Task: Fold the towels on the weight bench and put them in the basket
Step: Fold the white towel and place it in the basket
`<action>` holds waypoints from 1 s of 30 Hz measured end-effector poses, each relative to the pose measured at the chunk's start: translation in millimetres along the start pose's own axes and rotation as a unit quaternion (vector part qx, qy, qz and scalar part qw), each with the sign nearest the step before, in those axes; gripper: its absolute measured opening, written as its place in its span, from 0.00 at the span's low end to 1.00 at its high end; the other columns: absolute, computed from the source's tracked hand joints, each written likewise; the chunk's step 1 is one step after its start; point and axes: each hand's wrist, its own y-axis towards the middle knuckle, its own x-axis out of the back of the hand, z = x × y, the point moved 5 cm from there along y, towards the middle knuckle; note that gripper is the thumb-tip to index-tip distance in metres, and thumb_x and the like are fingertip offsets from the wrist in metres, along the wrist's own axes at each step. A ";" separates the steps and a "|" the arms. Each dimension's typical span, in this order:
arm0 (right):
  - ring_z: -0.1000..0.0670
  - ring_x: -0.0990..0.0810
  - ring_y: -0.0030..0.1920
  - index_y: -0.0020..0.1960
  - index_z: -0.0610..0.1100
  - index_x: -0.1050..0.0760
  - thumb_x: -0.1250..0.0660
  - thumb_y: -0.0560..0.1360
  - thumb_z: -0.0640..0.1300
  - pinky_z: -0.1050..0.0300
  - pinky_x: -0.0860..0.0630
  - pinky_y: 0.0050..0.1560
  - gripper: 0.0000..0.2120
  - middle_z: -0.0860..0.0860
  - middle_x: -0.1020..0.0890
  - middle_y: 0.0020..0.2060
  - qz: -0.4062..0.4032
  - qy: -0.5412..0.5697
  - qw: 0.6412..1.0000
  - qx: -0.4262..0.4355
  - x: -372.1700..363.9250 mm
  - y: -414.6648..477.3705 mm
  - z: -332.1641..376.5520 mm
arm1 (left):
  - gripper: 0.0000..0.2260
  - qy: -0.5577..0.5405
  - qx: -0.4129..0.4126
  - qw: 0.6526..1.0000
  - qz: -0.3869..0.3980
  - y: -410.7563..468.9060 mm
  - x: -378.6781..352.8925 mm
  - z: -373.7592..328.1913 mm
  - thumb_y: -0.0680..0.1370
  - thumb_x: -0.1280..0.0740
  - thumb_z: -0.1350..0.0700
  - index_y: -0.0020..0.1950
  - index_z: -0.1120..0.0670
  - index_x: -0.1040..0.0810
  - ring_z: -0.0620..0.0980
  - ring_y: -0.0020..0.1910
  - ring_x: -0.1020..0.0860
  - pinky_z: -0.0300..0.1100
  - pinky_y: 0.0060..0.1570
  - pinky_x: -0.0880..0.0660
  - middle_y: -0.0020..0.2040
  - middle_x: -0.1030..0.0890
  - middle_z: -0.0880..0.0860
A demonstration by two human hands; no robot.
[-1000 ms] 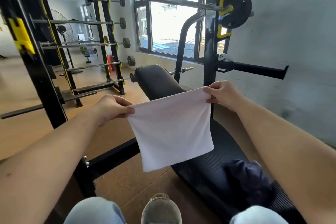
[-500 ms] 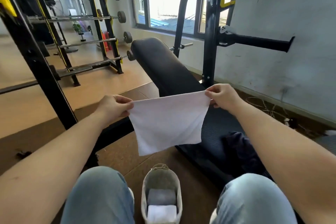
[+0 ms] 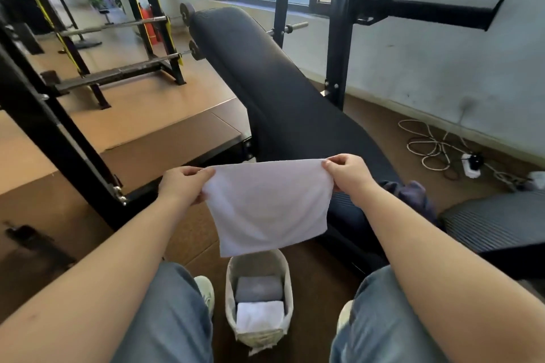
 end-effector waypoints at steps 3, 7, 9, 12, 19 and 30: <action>0.43 0.15 0.47 0.49 0.42 0.19 0.29 0.78 0.43 0.49 0.15 0.39 0.04 0.42 0.15 0.47 0.000 0.067 0.995 -0.072 -16.7 -0.2 -18.9 | 0.09 -0.015 0.039 0.999 -0.018 3.4 -10.6 15.1 0.76 0.25 0.46 0.47 0.51 0.17 0.57 0.46 0.17 0.55 0.51 0.16 0.46 0.15 0.56; 0.43 0.14 0.43 0.47 0.39 0.20 0.30 0.78 0.41 0.47 0.14 0.40 0.04 0.40 0.15 0.44 -0.002 0.130 0.986 -0.106 -40.4 -1.3 -14.1 | 0.10 -0.034 0.065 0.997 -0.033 3.5 -20.8 15.8 0.77 0.27 0.47 0.50 0.54 0.17 0.54 0.42 0.18 0.50 0.47 0.17 0.47 0.16 0.57; 0.42 0.13 0.44 0.48 0.39 0.20 0.30 0.78 0.41 0.45 0.14 0.42 0.04 0.40 0.14 0.45 0.003 0.146 0.983 -0.107 -51.7 -4.1 -9.5 | 0.11 -0.039 0.059 0.997 -0.031 -3.8 -28.0 13.3 0.78 0.27 0.48 0.52 0.54 0.18 0.54 0.43 0.17 0.48 0.46 0.17 0.48 0.17 0.56; 0.44 0.13 0.44 0.50 0.42 0.20 0.29 0.78 0.44 0.46 0.14 0.40 0.05 0.42 0.14 0.47 0.018 0.121 0.989 -0.078 -69.1 -7.5 0.2 | 0.12 -0.057 0.044 0.997 0.001 -16.4 -44.8 6.3 0.79 0.27 0.48 0.55 0.55 0.18 0.53 0.45 0.17 0.48 0.50 0.16 0.50 0.18 0.55; 0.53 0.17 0.43 0.49 0.50 0.18 0.29 0.79 0.52 0.54 0.15 0.44 0.06 0.54 0.17 0.41 0.028 -0.055 0.991 0.116 -98.6 -24.3 26.4 | 0.03 -0.096 0.018 0.989 0.109 -37.5 -83.9 -6.7 0.78 0.27 0.54 0.51 0.49 0.18 0.51 0.50 0.15 0.50 0.52 0.16 0.51 0.16 0.52; 0.59 0.18 0.43 0.54 0.50 0.16 0.26 0.78 0.48 0.67 0.20 0.45 0.06 0.63 0.20 0.41 0.081 -0.095 0.975 0.184 -109.9 -34.7 28.8 | 0.02 -0.089 0.001 0.989 0.117 -36.6 -91.2 -9.0 0.78 0.26 0.56 0.49 0.49 0.16 0.50 0.45 0.14 0.48 0.48 0.16 0.48 0.14 0.52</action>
